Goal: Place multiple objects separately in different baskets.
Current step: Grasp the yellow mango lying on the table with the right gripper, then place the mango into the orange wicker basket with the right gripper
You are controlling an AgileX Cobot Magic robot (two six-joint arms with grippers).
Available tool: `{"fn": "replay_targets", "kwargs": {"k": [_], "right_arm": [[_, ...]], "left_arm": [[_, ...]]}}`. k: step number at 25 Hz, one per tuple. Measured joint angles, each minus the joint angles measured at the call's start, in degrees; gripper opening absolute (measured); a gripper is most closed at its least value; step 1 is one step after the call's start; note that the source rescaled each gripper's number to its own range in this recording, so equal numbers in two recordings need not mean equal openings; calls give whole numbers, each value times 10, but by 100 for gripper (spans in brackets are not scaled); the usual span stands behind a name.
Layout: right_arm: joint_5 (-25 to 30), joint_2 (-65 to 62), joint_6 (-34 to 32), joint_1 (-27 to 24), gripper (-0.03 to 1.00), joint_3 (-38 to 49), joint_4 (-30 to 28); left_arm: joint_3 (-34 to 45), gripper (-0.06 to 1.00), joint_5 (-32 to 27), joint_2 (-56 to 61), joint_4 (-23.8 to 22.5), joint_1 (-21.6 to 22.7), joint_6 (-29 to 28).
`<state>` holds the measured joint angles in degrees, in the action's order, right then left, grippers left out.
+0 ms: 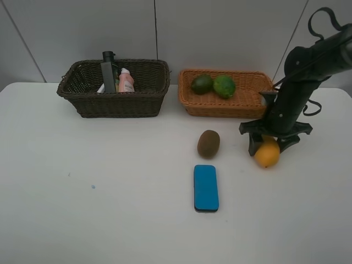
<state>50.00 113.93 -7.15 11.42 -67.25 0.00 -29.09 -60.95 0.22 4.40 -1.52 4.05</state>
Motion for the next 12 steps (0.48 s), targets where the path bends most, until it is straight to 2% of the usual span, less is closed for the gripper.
{"fn": "replay_targets", "kwargs": {"k": [6,12], "right_arm": [[61,-94,0,21,36,0,0],[72,-131,0,22,36,-51,0]], "left_arm": [[0,94,0,0,0,0,0],[0,94,0,0,0,0,0]]}}
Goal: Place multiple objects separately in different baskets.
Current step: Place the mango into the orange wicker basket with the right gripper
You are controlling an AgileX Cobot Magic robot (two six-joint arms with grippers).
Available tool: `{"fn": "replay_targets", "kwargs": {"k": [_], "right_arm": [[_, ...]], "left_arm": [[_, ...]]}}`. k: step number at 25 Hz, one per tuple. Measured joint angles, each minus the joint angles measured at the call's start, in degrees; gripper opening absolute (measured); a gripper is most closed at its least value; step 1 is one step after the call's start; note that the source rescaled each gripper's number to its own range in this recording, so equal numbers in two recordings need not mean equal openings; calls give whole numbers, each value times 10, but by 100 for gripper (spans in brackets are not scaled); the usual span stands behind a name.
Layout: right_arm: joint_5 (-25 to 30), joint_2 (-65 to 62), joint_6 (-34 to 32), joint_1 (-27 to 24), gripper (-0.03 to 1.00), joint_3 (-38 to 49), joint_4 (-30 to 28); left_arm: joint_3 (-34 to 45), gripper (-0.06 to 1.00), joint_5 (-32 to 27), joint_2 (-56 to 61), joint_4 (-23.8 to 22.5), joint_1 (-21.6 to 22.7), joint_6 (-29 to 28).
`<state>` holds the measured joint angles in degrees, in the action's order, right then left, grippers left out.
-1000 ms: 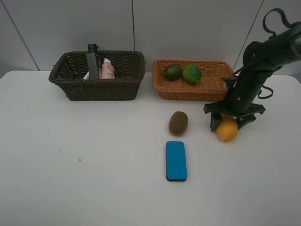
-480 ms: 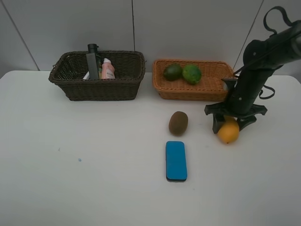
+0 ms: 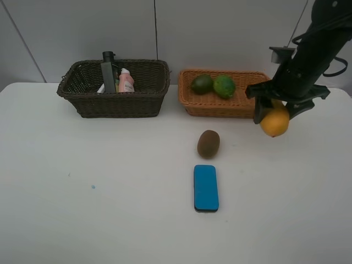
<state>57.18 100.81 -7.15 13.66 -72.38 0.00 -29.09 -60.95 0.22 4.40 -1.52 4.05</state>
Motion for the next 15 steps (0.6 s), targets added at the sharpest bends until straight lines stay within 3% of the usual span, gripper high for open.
{"fn": "replay_targets", "kwargs": {"k": [15], "right_arm": [[32,211,0,-25,36,-326,0]], "left_arm": [[0,94,0,0,0,0,0]]}}
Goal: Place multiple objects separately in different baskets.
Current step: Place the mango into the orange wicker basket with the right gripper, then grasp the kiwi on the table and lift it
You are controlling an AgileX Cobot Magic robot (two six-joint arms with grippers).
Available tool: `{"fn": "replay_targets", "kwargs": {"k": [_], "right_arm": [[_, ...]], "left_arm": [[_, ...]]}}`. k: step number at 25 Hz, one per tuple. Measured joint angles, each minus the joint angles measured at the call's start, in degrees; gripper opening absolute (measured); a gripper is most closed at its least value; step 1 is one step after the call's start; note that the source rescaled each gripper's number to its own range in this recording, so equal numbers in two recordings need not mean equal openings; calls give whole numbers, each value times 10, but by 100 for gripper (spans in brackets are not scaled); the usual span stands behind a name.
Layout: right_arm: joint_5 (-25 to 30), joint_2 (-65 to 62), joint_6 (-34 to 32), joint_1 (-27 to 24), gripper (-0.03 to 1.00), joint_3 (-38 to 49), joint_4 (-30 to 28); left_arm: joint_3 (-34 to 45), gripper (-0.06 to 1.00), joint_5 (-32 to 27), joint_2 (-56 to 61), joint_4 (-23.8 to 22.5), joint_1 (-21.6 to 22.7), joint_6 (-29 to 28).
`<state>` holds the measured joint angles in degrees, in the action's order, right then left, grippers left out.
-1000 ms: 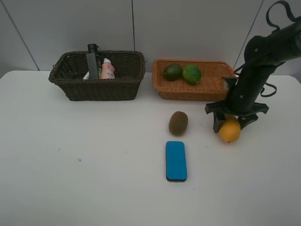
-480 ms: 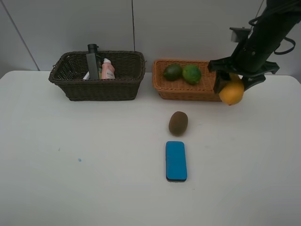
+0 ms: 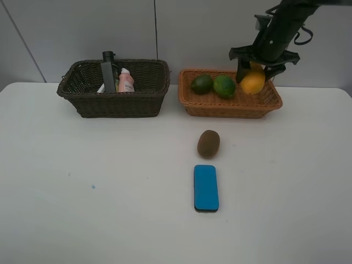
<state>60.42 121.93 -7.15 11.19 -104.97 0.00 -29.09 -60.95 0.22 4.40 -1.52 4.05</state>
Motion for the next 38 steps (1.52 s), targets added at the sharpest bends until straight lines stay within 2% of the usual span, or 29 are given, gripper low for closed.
{"fn": "replay_targets", "kwargs": {"k": [11,12,15,17,19,24,31,35,38], "right_arm": [[-18,40,0,-17,36,-25,-9],[-20,40,0,-17,40,-25,-9],[-22,40,0,-16,83,-25,-8],[-21,40,0,-16,95,-25,-8],[-16,40,0,-16,99,-25,-8],[5,39,0,-16,100,-25,-8],[86,-10,0,3,100,-25,-35],[89,-59,-3,30,100,-9,-50],[90,-96,-10,59,100,39,-55]], "left_arm": [[0,94,0,0,0,0,0],[0,94,0,0,0,0,0],[0,94,0,0,0,0,0],[0,94,0,0,0,0,0],[0,94,0,0,0,0,0],[0,94,0,0,0,0,0],[0,94,0,0,0,0,0],[0,94,0,0,0,0,0],[0,94,0,0,0,0,0]]}}
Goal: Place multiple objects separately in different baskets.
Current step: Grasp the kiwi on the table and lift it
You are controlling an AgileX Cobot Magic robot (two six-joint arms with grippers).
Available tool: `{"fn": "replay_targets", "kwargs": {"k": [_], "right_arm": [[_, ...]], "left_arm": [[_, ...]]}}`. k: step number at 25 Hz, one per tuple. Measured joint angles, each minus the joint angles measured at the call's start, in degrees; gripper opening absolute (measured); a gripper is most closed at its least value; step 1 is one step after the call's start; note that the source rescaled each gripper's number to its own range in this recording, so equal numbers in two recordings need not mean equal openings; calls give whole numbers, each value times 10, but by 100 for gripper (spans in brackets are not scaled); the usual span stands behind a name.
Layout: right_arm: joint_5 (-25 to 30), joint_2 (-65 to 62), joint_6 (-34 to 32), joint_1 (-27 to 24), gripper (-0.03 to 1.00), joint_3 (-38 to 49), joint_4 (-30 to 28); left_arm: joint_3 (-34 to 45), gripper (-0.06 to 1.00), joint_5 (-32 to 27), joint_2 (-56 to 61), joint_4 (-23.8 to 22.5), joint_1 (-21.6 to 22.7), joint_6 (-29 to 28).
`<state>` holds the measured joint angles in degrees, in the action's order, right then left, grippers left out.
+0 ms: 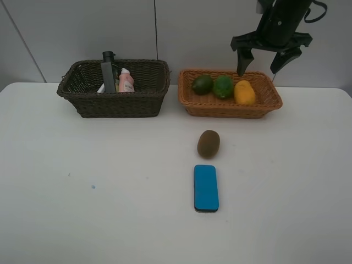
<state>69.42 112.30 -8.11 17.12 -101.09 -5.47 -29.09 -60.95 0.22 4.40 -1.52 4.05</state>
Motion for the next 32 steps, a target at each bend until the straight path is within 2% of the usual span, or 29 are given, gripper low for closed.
{"fn": "replay_targets", "kwargs": {"k": [3,7,10,13,16,19,29,32], "right_arm": [[2,-31,-15,31,100,62,0],[-7,-64,-70,80,100,147,1],[-68,-67,-103,111,100,194,26],[-157,-67,-137,122,100,232,55],[-216,-67,-159,125,100,259,82],[-233,-51,-182,125,100,262,81],[-233,37,-287,125,100,262,4],[-241,46,-298,125,100,262,-2]], "left_arm": [[0,94,0,0,0,0,0],[0,94,0,0,0,0,0],[0,94,0,0,0,0,0],[0,94,0,0,0,0,0],[0,94,0,0,0,0,0],[0,94,0,0,0,0,0],[0,94,0,0,0,0,0],[0,94,0,0,0,0,0]]}}
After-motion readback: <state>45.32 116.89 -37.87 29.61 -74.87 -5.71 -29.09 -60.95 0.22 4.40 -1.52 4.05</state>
